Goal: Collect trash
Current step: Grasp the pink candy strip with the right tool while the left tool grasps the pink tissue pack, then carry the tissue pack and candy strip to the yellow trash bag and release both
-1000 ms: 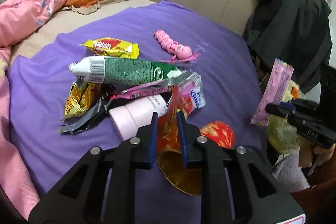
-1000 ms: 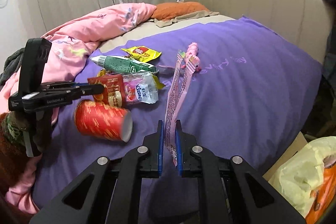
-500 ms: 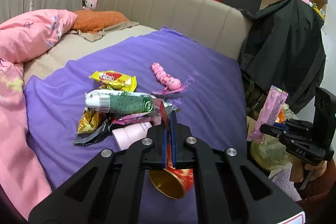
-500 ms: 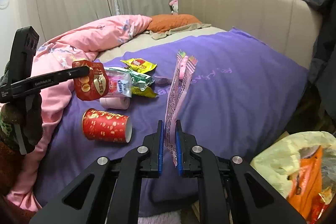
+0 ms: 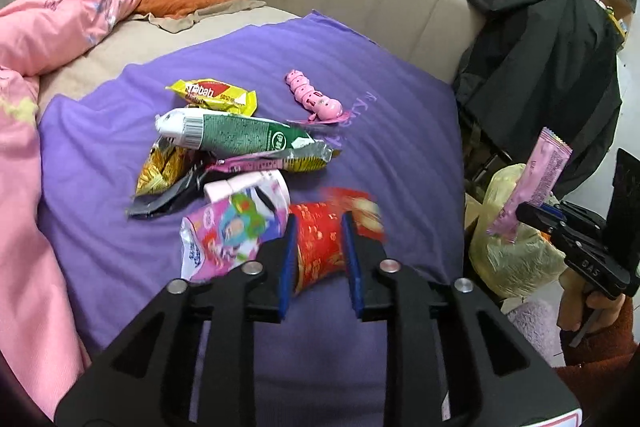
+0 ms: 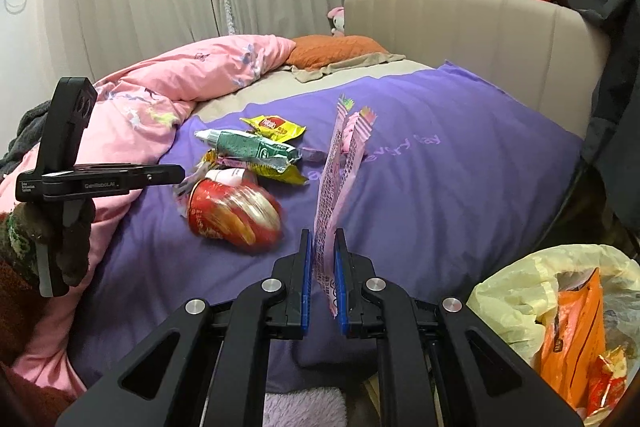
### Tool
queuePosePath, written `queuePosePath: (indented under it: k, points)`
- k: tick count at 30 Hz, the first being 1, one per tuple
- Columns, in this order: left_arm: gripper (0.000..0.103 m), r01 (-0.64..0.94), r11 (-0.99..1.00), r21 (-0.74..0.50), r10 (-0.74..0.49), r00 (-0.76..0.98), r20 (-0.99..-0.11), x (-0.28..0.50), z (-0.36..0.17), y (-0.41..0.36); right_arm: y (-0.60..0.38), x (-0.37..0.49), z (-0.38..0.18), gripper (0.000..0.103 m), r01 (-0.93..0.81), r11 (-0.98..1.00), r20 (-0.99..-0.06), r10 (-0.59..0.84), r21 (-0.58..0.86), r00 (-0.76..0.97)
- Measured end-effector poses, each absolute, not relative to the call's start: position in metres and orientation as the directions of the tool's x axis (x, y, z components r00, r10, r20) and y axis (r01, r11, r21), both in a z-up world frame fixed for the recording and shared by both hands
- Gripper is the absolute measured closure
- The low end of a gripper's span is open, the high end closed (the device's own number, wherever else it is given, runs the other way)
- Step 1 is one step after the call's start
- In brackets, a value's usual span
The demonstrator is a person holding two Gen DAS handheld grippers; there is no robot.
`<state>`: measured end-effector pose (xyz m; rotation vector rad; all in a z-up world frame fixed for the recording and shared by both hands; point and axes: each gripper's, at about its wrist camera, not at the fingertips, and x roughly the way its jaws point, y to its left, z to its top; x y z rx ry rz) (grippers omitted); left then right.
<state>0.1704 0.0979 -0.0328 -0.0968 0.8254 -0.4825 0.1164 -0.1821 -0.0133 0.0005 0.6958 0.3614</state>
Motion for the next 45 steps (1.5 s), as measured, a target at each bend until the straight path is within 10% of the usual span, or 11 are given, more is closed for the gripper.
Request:
queuePosePath:
  k: [7, 30, 38, 45]
  points:
    - [0.051, 0.457, 0.860, -0.226, -0.490, 0.614, -0.619, 0.152, -0.017, 0.080, -0.185, 0.118, -0.021, 0.092, -0.314, 0.942, -0.637, 0.316, 0.121, 0.703]
    - [0.041, 0.273, 0.950, -0.153, -0.289, 0.574, -0.766, 0.219, -0.109, 0.145, -0.177, 0.114, -0.038, 0.092, -0.333, 0.939, -0.665, 0.303, 0.085, 0.683]
    - [0.102, 0.149, 0.952, -0.266, -0.304, 0.526, -0.795, 0.230, -0.122, 0.166, -0.170, 0.110, -0.033, 0.092, -0.346, 0.935, -0.663, 0.307, 0.078, 0.682]
    - [0.101, 0.189, 0.950, -0.248, -0.311, 0.613, -0.726, 0.206, -0.085, 0.161, -0.173, 0.101, -0.025, 0.092, -0.347, 0.935, -0.653, 0.308, 0.074, 0.692]
